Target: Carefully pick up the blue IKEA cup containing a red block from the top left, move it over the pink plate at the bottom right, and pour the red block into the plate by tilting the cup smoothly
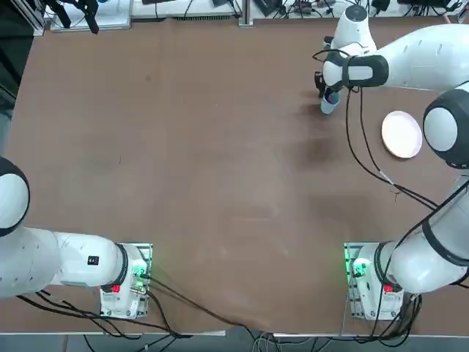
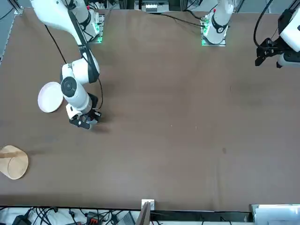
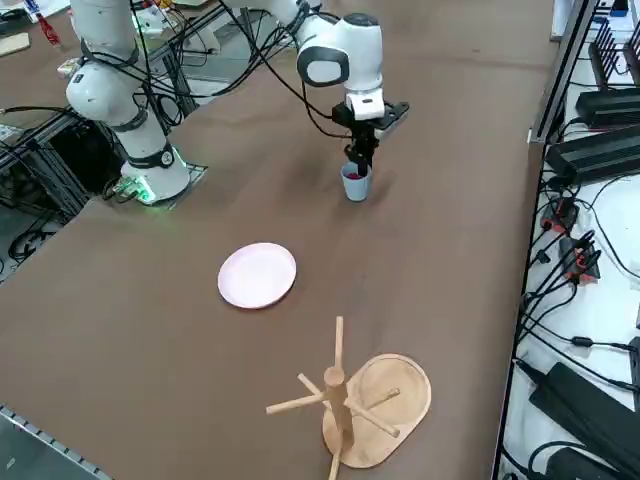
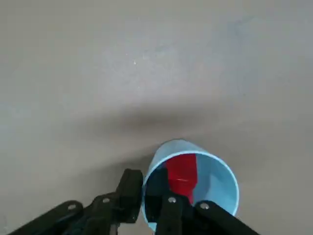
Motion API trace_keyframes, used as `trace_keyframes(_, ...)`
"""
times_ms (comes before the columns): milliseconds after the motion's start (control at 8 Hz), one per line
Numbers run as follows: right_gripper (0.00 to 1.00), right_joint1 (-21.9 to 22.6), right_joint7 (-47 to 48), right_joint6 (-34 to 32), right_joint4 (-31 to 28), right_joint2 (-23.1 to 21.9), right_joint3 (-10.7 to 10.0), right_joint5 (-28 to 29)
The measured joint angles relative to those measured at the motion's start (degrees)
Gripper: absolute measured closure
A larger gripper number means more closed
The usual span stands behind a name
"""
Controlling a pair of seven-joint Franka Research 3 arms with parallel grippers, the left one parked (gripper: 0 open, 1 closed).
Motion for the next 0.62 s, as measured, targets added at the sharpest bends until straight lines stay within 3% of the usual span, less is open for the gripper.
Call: trace_keyframes(625,0.97,-0.1,-0.2,-1.4,0.4,-0.3,-0.1,-0.2)
